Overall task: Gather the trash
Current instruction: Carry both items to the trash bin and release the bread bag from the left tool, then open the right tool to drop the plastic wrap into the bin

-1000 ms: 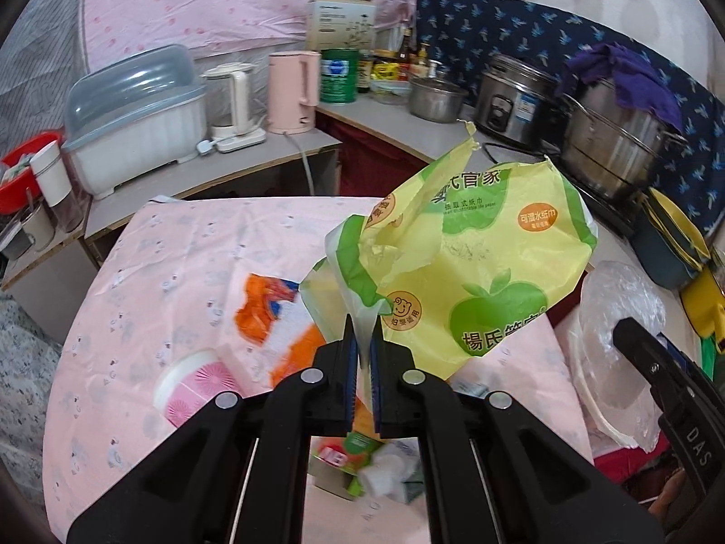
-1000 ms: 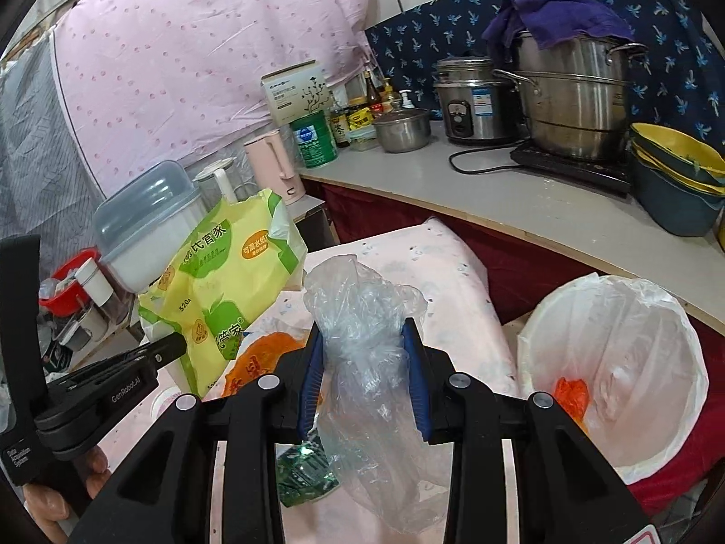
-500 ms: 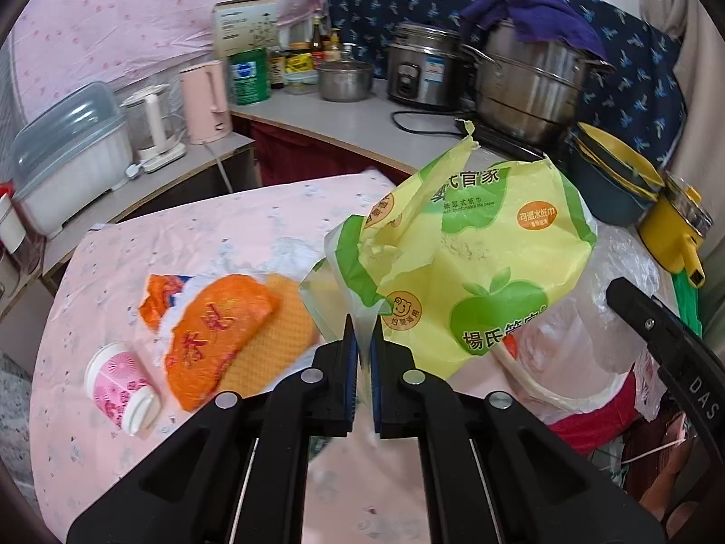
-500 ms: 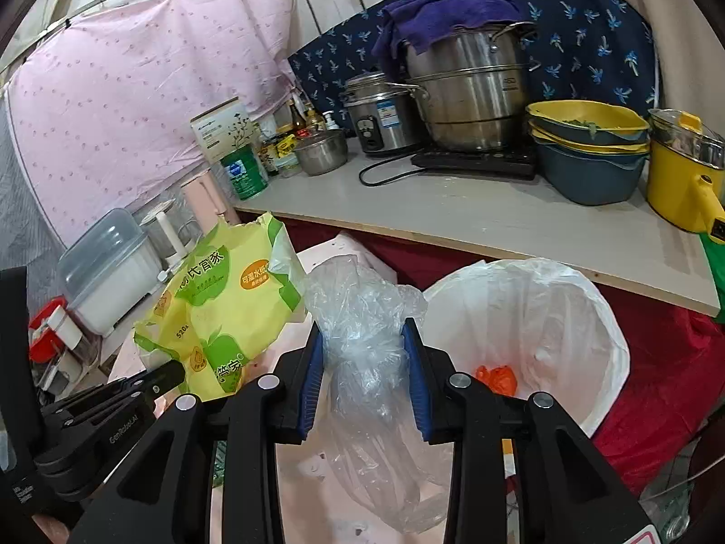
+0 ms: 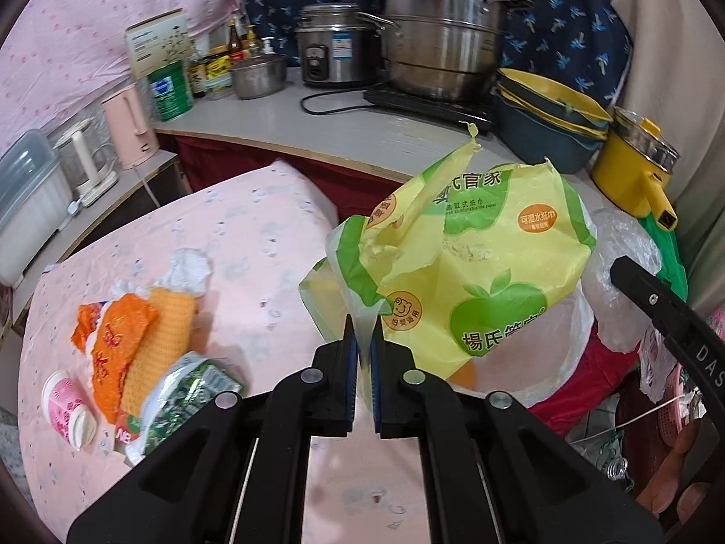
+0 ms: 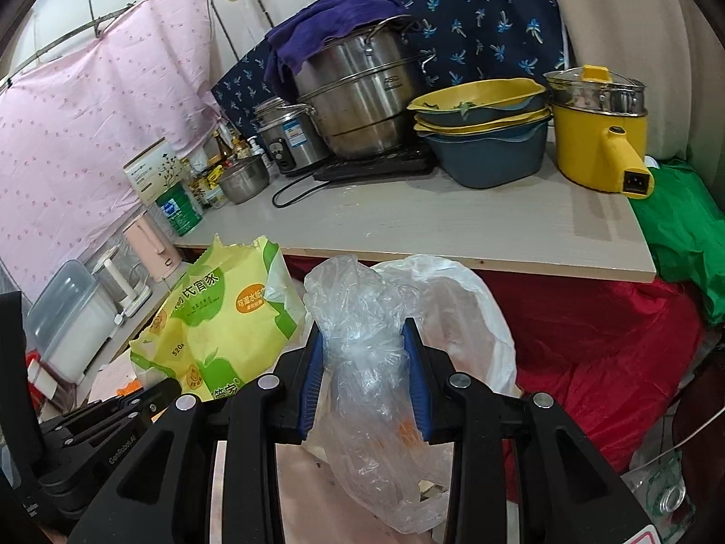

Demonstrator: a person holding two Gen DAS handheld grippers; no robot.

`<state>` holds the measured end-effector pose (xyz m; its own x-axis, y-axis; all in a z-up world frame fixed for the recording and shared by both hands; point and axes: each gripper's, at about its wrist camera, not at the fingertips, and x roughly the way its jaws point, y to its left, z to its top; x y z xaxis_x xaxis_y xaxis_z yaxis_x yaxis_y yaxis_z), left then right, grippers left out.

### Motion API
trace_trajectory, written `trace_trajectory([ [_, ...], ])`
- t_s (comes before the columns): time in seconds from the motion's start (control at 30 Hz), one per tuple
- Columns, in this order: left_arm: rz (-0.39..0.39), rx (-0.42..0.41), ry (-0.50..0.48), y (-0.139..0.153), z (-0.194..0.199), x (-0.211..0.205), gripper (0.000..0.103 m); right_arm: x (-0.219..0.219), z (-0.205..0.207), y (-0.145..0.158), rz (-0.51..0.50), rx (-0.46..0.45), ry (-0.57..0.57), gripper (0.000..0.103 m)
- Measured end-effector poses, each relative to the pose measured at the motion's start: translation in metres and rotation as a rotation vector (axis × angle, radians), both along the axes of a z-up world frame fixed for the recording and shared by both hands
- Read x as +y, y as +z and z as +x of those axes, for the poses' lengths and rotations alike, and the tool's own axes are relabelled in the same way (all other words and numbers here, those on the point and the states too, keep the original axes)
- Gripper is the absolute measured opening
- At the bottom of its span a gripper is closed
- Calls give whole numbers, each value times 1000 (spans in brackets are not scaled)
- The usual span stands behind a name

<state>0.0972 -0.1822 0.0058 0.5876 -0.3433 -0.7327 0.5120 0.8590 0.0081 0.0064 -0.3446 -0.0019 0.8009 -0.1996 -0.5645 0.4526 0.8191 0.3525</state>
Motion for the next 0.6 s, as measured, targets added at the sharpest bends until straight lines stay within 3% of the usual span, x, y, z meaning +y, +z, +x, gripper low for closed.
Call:
trace_trajectory([
  [0.3, 20, 45, -80, -18, -2, -49, 8, -34, -20, -9, 15, 13, -74, 32],
  [0.47, 20, 46, -84, -23, 3, -59, 16, -41, -23, -13, 21, 18, -90, 32],
  [0.6, 23, 42, -64, -25, 7, -58, 36, -42, -20, -15, 24, 22, -88, 32],
])
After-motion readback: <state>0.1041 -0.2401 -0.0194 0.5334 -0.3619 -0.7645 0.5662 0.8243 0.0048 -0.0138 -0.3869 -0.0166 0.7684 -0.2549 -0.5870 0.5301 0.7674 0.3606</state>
